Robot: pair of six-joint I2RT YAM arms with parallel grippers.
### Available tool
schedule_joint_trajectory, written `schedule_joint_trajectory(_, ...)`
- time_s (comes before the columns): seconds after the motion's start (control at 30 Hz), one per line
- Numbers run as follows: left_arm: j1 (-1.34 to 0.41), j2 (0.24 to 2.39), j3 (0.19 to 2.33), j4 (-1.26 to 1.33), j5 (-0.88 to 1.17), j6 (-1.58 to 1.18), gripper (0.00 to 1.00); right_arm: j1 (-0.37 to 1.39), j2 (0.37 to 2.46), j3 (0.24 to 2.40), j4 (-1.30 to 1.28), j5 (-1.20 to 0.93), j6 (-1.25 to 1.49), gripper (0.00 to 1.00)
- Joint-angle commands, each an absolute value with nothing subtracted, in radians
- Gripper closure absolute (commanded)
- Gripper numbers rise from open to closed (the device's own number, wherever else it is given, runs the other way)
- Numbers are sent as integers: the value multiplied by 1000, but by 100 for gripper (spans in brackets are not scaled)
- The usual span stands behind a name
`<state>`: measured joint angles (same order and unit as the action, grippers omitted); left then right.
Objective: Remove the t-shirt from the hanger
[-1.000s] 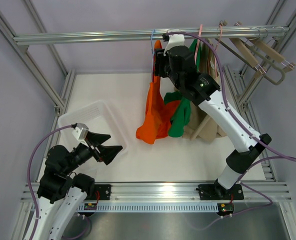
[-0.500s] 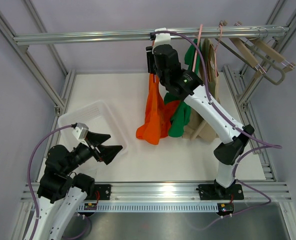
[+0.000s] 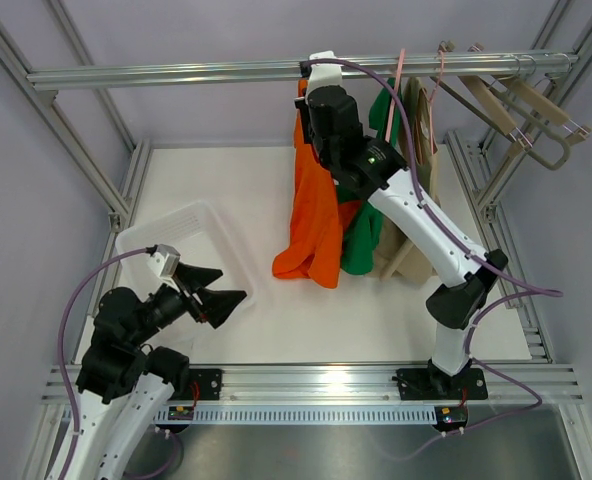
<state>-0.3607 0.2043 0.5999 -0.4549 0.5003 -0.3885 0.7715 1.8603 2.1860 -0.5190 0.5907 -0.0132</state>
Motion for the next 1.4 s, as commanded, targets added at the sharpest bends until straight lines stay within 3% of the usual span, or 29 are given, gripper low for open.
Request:
schedule_joint_trajectory(0.0,-356,239,610,-423,515,-388,1,776,1816,2287,-420,630,-75,100)
schedule_joint_trajectory(0.33,-356,391,675,-350,586,-471,1,776,1585,1968,-259,509,41,100)
schedule_joint_trajectory(0.47,-357,462,706,-298,666,-502,1,781,1482,1716,-212,495,120,100)
schedule_joint_trajectory(0.6,-461,558,779,-239,717,-542,1,853,1381,1553,-120,569,175,100)
schedule_joint_trajectory(0.67,-564,600,808,-239,577,-526,1,891,1374,1548,-112,606,181,100)
schedule_joint_trajectory(0.77,-862,652,847,-239,315,-483,1,952,1407,1626,-126,678,170,100)
schedule_joint_trajectory(0.97,-1147,744,894,-236,-43,-466,1,1049,1469,1767,-147,784,121,100)
schedule_joint_trajectory(1.37,-1425,859,950,-232,-509,-408,4,1176,1465,1844,-123,831,103,100)
